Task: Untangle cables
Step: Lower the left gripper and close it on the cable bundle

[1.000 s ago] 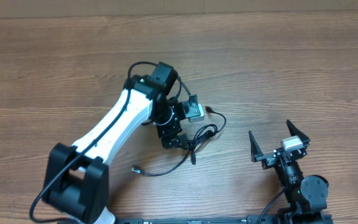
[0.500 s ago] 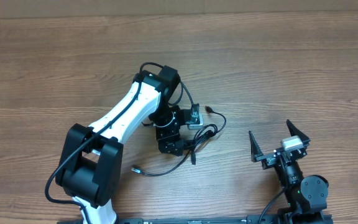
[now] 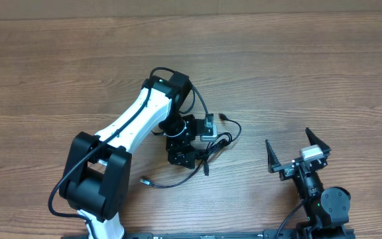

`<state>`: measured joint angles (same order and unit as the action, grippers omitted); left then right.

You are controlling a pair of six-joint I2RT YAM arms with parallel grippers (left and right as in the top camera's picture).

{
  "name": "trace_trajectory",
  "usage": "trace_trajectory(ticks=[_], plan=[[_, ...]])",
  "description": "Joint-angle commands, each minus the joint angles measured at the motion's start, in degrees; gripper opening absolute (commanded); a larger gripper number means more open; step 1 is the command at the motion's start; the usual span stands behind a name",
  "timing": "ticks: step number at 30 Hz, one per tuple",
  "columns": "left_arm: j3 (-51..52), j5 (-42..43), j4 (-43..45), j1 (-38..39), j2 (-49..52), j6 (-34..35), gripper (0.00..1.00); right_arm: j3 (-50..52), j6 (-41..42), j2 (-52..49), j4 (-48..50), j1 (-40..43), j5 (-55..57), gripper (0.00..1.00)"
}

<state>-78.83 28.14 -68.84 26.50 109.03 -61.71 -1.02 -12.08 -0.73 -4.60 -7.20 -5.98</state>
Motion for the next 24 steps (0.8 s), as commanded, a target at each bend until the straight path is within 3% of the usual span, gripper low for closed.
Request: trace_trajectory(ticks=[1,14,18,24], plan=[[0.7,1.5,-0.2,-0.2,0.4,-1.7,1.00,0.5,-0.2,0.6,0.2,0.2,0.1,1.00],[4.3,2.1,0.4,-0.2,0.4,-1.3,0.90,0.5,-0.2,0.6,0.2,0.2,0.1,1.00],[5.9,1.9,1.5,-0.2,0.4,0.1,0.82,0.5,-0.2,0.6,0.2,0.2,0.1,1.00],[5.9,2.0,2.5,-0.2,0.4,0.0,0.82,0.5,-0.2,0.6,0.2,0.2,0.1,1.00]])
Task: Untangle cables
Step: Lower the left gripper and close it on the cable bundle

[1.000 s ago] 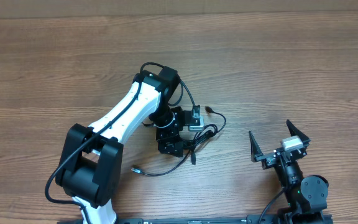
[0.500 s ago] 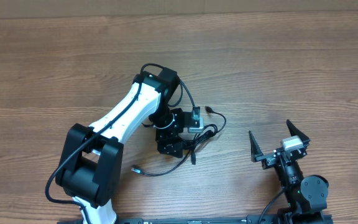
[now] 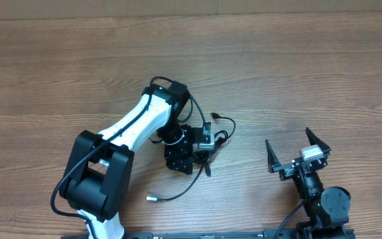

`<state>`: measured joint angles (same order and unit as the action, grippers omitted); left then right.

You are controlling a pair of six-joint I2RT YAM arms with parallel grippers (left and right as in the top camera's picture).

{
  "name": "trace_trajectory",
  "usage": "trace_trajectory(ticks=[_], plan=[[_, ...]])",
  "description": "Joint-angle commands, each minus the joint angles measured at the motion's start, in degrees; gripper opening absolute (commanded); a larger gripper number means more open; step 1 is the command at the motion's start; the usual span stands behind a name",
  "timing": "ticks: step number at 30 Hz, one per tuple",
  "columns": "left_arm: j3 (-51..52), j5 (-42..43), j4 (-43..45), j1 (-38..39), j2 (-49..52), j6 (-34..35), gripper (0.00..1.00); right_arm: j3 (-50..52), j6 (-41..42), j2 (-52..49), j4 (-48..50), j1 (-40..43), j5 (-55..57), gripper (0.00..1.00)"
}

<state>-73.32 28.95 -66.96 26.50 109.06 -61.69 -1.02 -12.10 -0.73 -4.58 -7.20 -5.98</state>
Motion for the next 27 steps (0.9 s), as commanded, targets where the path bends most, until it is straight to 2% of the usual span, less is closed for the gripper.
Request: trace_trajectory(ticks=[1,5,10,24,27], plan=[[0.4,1.2,0.9,-0.2,0.3,0.0,0.81,0.5,-0.2,0.6,0.2,0.2,0.1,1.00],[0.6,2.7,3.1,-0.2,0.3,0.2,0.79,0.5,-0.2,0.6,0.2,0.2,0.1,1.00],[0.7,3.8,4.5,-0.2,0.3,0.4,0.67,0.5,-0.2,0.6,0.2,0.2,0.1,1.00],[1.0,3.7,4.9,-0.2,0.3,0.4,0.50,0.5,-0.2,0.6,0.2,0.2,0.1,1.00],[1.0,3.7,4.9,-0.2,0.3,0.4,0.43,0.5,-0.2,0.6,0.2,0.2,0.1,1.00]])
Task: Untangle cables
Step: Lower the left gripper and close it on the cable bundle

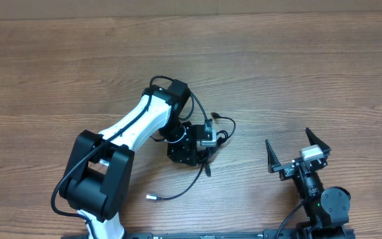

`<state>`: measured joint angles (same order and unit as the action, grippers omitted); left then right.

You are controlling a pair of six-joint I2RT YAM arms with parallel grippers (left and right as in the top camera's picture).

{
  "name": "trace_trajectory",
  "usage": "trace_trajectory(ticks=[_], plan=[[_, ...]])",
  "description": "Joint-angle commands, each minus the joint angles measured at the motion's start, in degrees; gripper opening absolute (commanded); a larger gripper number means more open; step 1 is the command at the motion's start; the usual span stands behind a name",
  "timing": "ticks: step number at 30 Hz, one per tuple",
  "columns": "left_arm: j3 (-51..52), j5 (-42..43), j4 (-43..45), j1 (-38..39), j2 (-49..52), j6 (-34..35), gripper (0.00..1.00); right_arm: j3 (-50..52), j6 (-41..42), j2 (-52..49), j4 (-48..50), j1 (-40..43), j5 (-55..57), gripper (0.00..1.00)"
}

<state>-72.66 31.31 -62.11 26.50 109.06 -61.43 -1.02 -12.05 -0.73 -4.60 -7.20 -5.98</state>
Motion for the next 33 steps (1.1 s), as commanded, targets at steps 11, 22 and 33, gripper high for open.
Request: trace_trajectory(ticks=[11,22,33], plan=[[0.3,1.8,0.0,-0.2,0.3,0.2,0.12,0.5,-0.2,0.6,0.2,0.2,0.1,1.00],[0.3,5.0,0.0,-0.2,0.3,2.0,0.04,0.5,-0.2,0.6,0.2,0.2,0.1,1.00],[-0.6,6.7,-0.3,-0.2,0.3,23.4,0.04,0.5,-0.2,0.6,0.2,0.2,0.1,1.00]])
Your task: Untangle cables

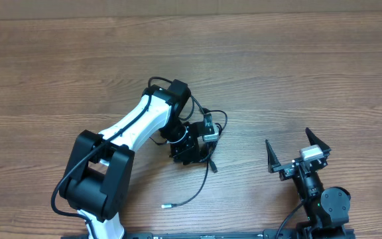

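A tangle of thin black cables (216, 123) sits at mid-table, bunched against my left gripper (191, 151). That gripper points down into the bundle and looks shut on it, though its fingertips are hidden under the wrist. One strand trails down and left to a small white plug (167, 206). A short dark end (213, 168) sticks out below the bundle. My right gripper (288, 137) stands open near the front right, well apart from the cables and holding nothing.
The brown wooden table (310, 66) fills the view. The white left arm (131, 123) runs from its black base (95, 182) at the front left. The right arm's base (323, 202) sits at the front right edge.
The left gripper has shifted slightly right with the bundle. The upper loop has drawn in closer to the wrist. The white plug end now lies further right and lower. The right arm is unchanged.
The left gripper was down on the tangle, with a long strand ending left of it. Later the bundle sat tighter against the gripper, and the plug lay nearer the table's front edge. Now it lies further right. The right gripper stayed open and still.
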`<state>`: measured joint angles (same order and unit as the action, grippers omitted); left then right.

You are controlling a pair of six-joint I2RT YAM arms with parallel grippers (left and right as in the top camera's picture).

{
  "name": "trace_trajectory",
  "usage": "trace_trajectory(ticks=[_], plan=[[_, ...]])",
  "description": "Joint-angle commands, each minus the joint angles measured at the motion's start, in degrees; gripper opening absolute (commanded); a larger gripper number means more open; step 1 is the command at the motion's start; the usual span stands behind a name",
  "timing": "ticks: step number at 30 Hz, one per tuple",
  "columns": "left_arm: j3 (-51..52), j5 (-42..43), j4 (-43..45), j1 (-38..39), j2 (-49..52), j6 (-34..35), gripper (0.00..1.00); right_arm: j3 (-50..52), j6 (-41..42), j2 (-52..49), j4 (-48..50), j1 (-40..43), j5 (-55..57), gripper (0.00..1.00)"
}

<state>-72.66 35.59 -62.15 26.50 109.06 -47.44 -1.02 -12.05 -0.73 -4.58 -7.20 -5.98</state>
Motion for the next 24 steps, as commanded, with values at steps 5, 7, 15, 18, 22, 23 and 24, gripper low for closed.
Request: trace_trajectory(ticks=[5,7,15,18,22,23,24], plan=[[-1.3,4.2,-0.2,-0.2,-0.1,17.3,0.04,0.5,-0.2,0.6,0.2,0.2,0.1,1.00],[-1.7,5.4,-0.2,-0.2,-0.4,18.4,0.04,0.5,-0.2,0.6,0.2,0.2,0.1,1.00],[-4.1,6.5,1.0,-0.2,-4.0,23.7,0.04,0.5,-0.2,0.6,0.2,0.2,0.1,1.00],[-4.8,6.5,3.3,-0.2,-7.3,26.1,0.04,0.5,-0.2,0.6,1.6,0.2,1.9,1.00],[-4.8,6.5,4.9,-0.2,-12.0,26.9,0.04,0.5,6.0,0.6,5.4,0.2,1.9,1.00],[-4.8,6.5,5.4,-0.2,-12.9,26.9,0.04,0.5,10.4,0.6,6.9,0.2,1.9,1.00],[-4.8,6.5,5.9,-0.2,-13.5,26.9,0.04,0.4,14.6,0.6,8.2,0.3,2.1,1.00]])
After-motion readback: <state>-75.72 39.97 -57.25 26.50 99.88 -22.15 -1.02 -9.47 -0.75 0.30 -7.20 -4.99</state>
